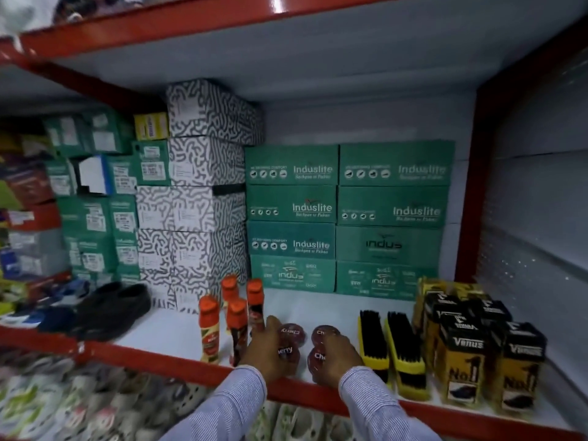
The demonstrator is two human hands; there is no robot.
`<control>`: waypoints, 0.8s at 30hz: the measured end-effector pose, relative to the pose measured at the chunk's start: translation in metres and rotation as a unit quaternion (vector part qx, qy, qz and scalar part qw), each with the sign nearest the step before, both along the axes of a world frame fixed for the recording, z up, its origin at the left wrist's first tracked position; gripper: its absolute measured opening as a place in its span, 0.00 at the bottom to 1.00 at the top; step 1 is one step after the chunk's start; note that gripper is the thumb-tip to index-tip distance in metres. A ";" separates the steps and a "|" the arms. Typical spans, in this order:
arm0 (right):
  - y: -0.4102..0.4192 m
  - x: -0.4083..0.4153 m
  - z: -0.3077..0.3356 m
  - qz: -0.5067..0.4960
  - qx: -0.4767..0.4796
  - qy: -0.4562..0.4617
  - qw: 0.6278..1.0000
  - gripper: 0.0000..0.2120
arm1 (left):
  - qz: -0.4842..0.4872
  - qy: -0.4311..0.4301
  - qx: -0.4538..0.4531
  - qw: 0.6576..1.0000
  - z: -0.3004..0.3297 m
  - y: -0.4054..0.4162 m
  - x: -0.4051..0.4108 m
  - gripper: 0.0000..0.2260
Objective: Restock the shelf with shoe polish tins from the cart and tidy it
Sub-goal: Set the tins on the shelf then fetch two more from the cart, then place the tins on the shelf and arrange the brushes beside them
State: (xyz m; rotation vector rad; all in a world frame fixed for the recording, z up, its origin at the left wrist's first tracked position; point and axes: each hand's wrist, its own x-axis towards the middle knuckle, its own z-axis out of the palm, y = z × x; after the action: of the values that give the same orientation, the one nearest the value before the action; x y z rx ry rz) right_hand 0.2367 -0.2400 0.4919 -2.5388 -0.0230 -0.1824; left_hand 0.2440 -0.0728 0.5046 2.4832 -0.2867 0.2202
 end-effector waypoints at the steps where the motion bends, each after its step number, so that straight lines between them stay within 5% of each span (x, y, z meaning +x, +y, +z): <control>1: 0.000 0.003 -0.005 0.002 0.006 0.002 1.000 0.14 | -0.006 0.003 -0.003 1.000 -0.002 -0.002 0.002 0.27; 6: -0.005 0.009 -0.016 0.011 0.023 0.009 1.000 0.25 | -0.041 0.022 0.031 0.998 -0.006 -0.003 0.012 0.28; 12: -0.013 0.038 0.001 -0.020 0.009 -0.037 0.999 0.06 | -0.026 -0.020 0.033 0.999 -0.004 -0.005 0.042 0.13; 15: -0.011 0.050 0.004 -0.035 0.011 -0.043 0.998 0.13 | -0.010 -0.041 0.043 0.998 -0.004 -0.012 0.057 0.11; 24: -0.010 0.072 -0.010 -0.028 0.021 -0.010 0.999 0.09 | -0.016 -0.053 0.042 0.998 -0.019 -0.017 0.078 0.09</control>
State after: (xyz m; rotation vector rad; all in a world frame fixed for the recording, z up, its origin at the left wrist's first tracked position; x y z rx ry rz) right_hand 0.3082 -0.2505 0.4815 -2.4970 0.0444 -0.2294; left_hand 0.3224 -0.0900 0.4853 2.5525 -0.3870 0.3325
